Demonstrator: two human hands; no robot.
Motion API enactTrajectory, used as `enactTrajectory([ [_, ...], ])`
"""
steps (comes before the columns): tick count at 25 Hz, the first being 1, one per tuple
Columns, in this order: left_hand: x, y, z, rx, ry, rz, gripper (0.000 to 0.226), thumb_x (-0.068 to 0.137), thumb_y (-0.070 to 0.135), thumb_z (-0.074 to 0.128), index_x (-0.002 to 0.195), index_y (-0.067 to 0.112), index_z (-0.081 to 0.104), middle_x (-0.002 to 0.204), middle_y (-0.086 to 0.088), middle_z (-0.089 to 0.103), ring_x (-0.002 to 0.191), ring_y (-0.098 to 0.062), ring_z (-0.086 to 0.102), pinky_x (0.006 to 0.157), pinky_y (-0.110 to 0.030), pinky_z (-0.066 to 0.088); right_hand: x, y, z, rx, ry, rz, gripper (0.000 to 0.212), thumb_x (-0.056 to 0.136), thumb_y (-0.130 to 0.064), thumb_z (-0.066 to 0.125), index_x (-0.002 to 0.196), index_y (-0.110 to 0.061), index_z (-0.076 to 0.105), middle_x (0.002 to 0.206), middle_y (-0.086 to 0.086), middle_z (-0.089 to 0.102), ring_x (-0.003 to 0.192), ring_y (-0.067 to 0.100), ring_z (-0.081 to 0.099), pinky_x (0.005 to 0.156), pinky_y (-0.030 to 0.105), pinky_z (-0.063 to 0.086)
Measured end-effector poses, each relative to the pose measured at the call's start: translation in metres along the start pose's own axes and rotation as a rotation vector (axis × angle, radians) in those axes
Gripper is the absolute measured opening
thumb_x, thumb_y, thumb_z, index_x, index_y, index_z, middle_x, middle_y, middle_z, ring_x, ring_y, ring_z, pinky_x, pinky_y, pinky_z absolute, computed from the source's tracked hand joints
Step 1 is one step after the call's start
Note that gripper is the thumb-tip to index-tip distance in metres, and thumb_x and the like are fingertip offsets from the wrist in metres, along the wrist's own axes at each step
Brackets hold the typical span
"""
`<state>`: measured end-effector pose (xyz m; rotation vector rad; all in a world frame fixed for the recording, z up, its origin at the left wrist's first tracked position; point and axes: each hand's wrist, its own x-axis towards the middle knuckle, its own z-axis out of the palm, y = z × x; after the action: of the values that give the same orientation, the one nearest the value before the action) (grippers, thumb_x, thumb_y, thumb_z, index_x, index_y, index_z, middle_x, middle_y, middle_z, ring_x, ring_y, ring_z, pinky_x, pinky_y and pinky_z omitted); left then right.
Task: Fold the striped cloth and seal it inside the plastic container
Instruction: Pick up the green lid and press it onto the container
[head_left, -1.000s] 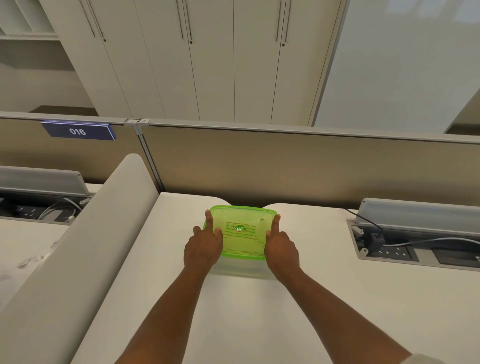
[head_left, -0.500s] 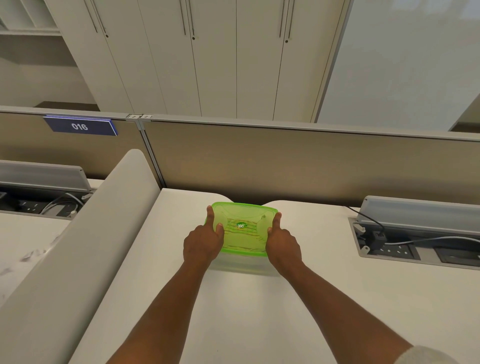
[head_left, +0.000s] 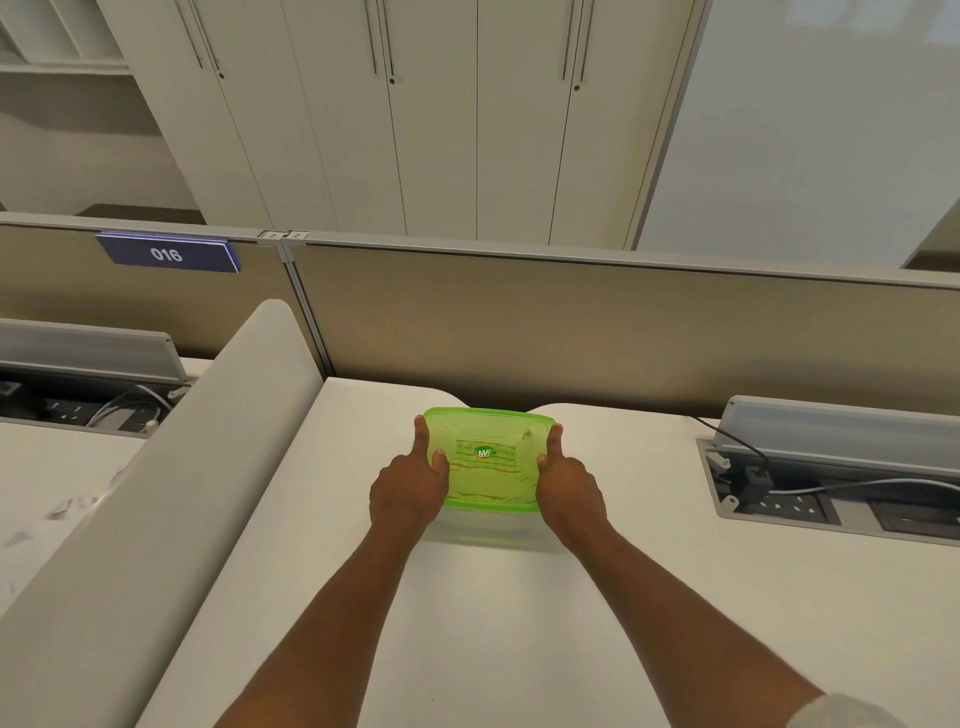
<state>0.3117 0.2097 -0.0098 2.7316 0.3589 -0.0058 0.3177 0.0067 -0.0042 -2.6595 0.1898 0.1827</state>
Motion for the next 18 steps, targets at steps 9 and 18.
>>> enactTrajectory([
  [9, 0.001, 0.03, 0.0, 0.134, 0.089, 0.316, 0.056, 0.102, 0.036, 0.027, 0.154, 0.016, 0.022, 0.161, -0.008, 0.023, 0.149, -0.028, 0.019, 0.12, -0.046, 0.016, 0.009, -0.024, -0.003, -0.144, 0.179, -0.265, 0.064, 0.098, -0.043, 0.041, 0.148, -0.005, 0.026, 0.148, 0.014, 0.038, 0.133, 0.032, 0.035, 0.111, 0.043, 0.03],
  [18, 0.004, 0.03, 0.026, 0.215, 0.017, 0.383, 0.06, 0.103, 0.041, 0.018, 0.156, 0.014, 0.009, 0.165, -0.006, 0.005, 0.152, -0.027, 0.001, 0.123, -0.046, 0.0, 0.011, -0.023, 0.027, -0.289, 0.099, -0.323, 0.061, 0.102, -0.039, 0.017, 0.153, -0.007, 0.007, 0.163, 0.013, 0.002, 0.149, 0.029, -0.003, 0.122, 0.044, -0.001],
])
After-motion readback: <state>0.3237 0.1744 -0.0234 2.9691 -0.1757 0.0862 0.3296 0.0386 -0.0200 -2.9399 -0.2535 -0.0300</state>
